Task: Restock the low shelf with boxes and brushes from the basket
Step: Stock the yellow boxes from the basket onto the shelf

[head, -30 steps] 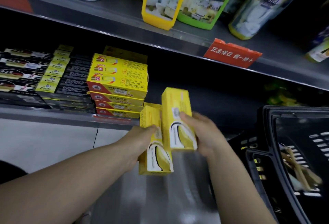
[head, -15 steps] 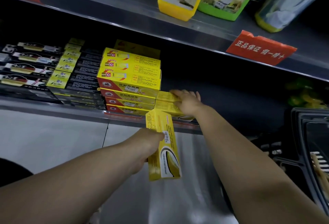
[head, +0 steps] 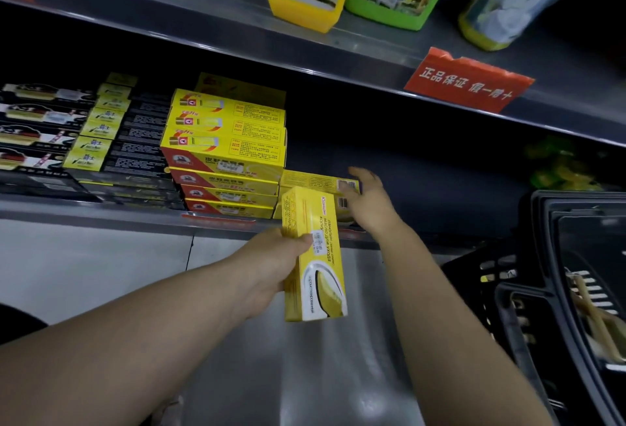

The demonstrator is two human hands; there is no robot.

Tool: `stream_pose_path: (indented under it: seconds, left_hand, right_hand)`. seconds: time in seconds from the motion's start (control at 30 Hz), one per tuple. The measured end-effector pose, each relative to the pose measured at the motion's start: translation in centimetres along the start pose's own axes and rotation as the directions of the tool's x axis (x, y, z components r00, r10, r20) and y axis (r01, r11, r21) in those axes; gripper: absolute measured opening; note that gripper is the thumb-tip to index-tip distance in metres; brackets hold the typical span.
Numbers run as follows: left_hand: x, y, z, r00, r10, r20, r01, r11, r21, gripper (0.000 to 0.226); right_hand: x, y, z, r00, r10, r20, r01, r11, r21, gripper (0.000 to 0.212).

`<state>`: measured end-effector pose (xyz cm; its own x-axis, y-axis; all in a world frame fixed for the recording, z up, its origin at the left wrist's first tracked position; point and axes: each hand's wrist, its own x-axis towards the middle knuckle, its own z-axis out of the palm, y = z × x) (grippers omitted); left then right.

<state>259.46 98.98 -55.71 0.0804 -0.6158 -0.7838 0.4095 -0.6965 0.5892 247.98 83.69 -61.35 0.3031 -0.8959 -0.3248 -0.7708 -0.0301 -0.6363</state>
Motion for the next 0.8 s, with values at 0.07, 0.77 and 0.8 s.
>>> stream_pose_path:
  seconds: [0.07, 0.77, 0.8]
  left_hand:
    - [0.0, 0.2, 0.1, 0.999, 0.034, 0.004, -0.034, 0.998, -0.044, 0.021]
    - [2.3, 1.1, -0.6, 0.899, 0.437, -0.038, -0.346, 0.76, 0.549, 0.033]
    - [2.4, 1.1, -0.5, 0.898, 0.439, -0.04, -0.345, 0.756, 0.556, 0.032]
  right_hand:
    - [-3.2, -0.7, -0.6, 0.996, 0.08, 0.037, -0.086, 0.968, 0.235, 0.028]
    - [7.6, -2.2, 1.8, 0.953, -0.238, 0.186, 0.302, 0.742, -0.598, 0.05]
    - [7.8, -1.8, 2.5, 0.946, -0.224, 0.233, 0.319, 0.763, -0.563, 0.048]
